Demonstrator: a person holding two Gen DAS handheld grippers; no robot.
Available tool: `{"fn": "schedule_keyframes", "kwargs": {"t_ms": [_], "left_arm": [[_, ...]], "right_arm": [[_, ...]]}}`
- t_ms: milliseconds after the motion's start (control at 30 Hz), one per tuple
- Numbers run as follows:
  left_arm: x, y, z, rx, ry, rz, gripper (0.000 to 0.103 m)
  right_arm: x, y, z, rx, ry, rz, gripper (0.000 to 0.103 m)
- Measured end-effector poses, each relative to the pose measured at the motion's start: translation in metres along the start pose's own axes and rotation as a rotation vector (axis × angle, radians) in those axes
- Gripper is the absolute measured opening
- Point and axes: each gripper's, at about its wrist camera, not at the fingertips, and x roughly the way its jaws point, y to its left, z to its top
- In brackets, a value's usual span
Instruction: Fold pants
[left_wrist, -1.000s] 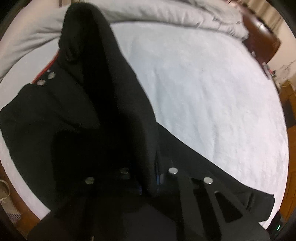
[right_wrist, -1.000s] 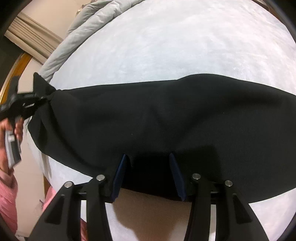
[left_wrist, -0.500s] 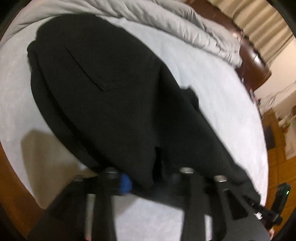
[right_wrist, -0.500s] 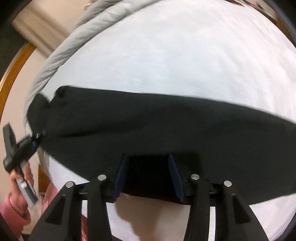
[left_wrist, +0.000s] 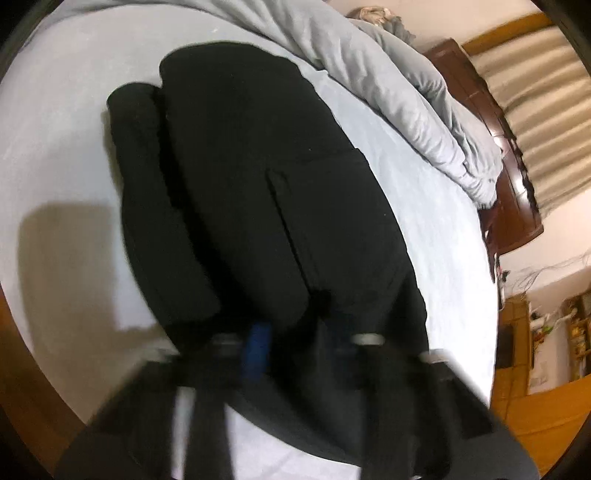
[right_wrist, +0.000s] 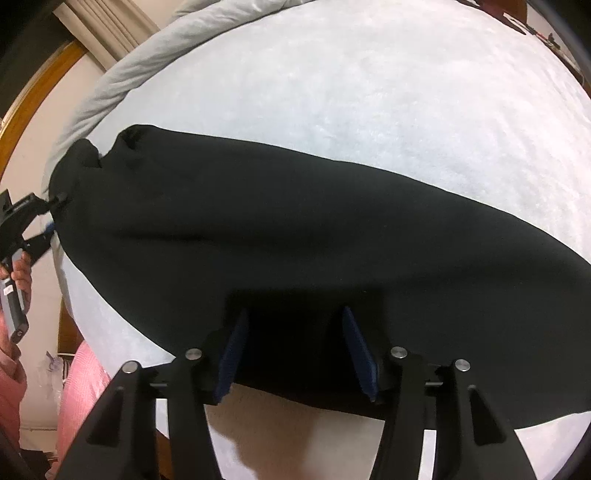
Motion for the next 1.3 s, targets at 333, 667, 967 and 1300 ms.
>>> {"fn": "schedule_keyframes", "kwargs": {"t_ms": [333, 667, 967, 1300], "left_arm": [[-0.033, 0.018, -0.037, 0.135, -0.055, 0.163, 0.018], [-0.089, -0.041, -0.059, 0.195, -0.08, 0.163, 0.053], [-0.002, -0.042, -0.044, 0.341, 0.081, 0.23, 0.058], [-0.022, -0.056, -0.037, 0.41, -0.016, 0.179, 0.068]], "right_arm": [[0.006, 0.006, 0.004, -0.006, 0.011, -0.022, 0.06], [0.002, 0.004, 0.004, 0.005, 0.002, -0.019, 0.062], [0.002, 0.009, 0.007, -0.022, 0.017, -0.036, 0.065], [-0.022, 0.098, 0.096, -0.222, -0.064, 0.181, 0.064]]}}
